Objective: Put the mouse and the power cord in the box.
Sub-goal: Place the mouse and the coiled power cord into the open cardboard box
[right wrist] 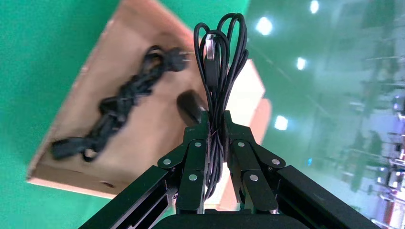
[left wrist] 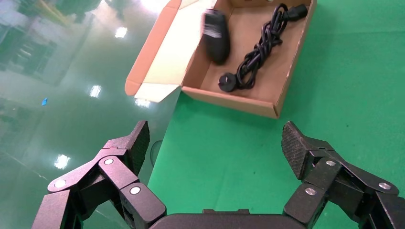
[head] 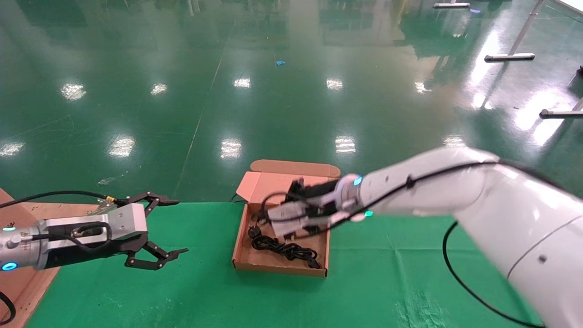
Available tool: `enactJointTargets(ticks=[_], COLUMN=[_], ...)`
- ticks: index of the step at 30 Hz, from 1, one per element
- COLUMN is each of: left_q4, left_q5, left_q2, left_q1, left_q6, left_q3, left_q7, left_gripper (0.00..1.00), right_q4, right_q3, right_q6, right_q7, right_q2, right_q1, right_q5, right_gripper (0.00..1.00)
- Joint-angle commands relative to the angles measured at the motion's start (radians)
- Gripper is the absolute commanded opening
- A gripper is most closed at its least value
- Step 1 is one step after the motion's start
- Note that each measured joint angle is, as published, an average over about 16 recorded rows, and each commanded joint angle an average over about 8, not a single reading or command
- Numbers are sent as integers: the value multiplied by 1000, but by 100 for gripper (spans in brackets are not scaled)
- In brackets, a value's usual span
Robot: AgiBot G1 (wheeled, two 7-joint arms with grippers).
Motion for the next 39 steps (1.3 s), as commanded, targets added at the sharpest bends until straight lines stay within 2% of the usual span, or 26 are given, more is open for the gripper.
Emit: enactJointTargets(ticks=[1, 3, 4, 11, 12, 30, 39], left_q4=[19, 34, 41, 75, 77, 65, -40], left_q5=[-6, -7, -8, -18, -19, -20, -46], left_q2=[-5, -2, -1, 5, 5, 5, -21], left_q1=[-2, -3, -3, -4, -4, -1, 50], left_q6=[6, 5, 5, 15, 17, 17, 55], left_q3=[-5, -8, -9, -16, -16, -20, -90], left_q7=[17, 30, 35, 58, 59, 51, -51], left_gripper=[100, 100, 100, 100, 100, 100, 100], right_q4=[11, 10, 8, 4, 4, 7, 83], right_q3=[-43, -77, -93, -157, -160, -146, -34], right_q6=[39, 58, 66, 110, 114, 101, 16], right_q7=[16, 27, 33, 58, 59, 61, 118], right_q2=[0, 1, 1, 2, 2, 9, 94], right_q1=[-25, -40, -46, -67, -68, -70, -133], right_q5=[9, 15, 17, 39, 43, 46, 142], right_gripper=[0, 0, 4, 92, 100, 100, 100])
